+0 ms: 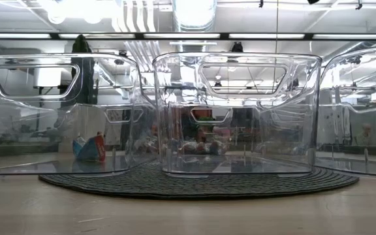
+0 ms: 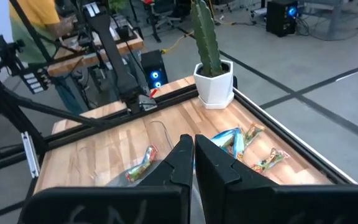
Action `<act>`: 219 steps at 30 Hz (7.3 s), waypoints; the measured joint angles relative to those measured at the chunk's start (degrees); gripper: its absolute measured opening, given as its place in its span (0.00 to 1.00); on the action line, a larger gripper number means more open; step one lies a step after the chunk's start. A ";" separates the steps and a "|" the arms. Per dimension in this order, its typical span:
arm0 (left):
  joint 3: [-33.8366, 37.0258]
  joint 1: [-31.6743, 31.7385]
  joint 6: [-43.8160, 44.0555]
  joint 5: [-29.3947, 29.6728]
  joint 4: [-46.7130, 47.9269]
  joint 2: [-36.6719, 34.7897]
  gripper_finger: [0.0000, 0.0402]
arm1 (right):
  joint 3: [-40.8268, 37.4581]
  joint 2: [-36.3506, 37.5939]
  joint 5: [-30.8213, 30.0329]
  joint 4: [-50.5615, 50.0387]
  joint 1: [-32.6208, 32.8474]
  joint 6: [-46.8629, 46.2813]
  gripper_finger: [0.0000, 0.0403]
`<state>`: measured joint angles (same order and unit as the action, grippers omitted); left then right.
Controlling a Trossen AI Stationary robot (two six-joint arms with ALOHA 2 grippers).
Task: Pick and place Granola Bars by type
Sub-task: Put the red granola bar into the left transparent bin
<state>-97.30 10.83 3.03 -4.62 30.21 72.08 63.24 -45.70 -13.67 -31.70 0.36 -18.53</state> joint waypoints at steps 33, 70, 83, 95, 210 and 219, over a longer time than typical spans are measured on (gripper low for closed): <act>-11.41 10.41 28.36 15.23 10.48 17.82 0.62 | -0.04 1.17 -2.27 0.49 -0.02 -2.24 0.02; -22.75 19.67 33.41 10.16 31.92 33.67 0.62 | -0.81 0.89 -3.02 -2.91 0.00 -7.68 0.02; -8.62 19.76 36.28 10.27 22.07 33.98 0.62 | -1.12 0.75 -3.10 -5.84 -0.01 -10.03 0.02; 1.32 19.69 40.70 8.49 9.85 33.98 0.61 | -1.21 0.49 -3.44 -5.87 0.00 -11.29 0.02; -12.06 20.07 46.86 6.91 18.47 59.24 0.21 | -1.44 -0.21 -5.99 -8.51 -0.02 -14.51 0.02; -12.07 20.06 45.97 6.90 18.28 59.17 0.14 | -1.44 -0.19 -5.99 -8.50 -0.01 -14.31 0.02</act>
<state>-109.37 30.89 49.00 2.27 48.49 131.26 61.80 -45.90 -19.66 -40.20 0.35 -32.84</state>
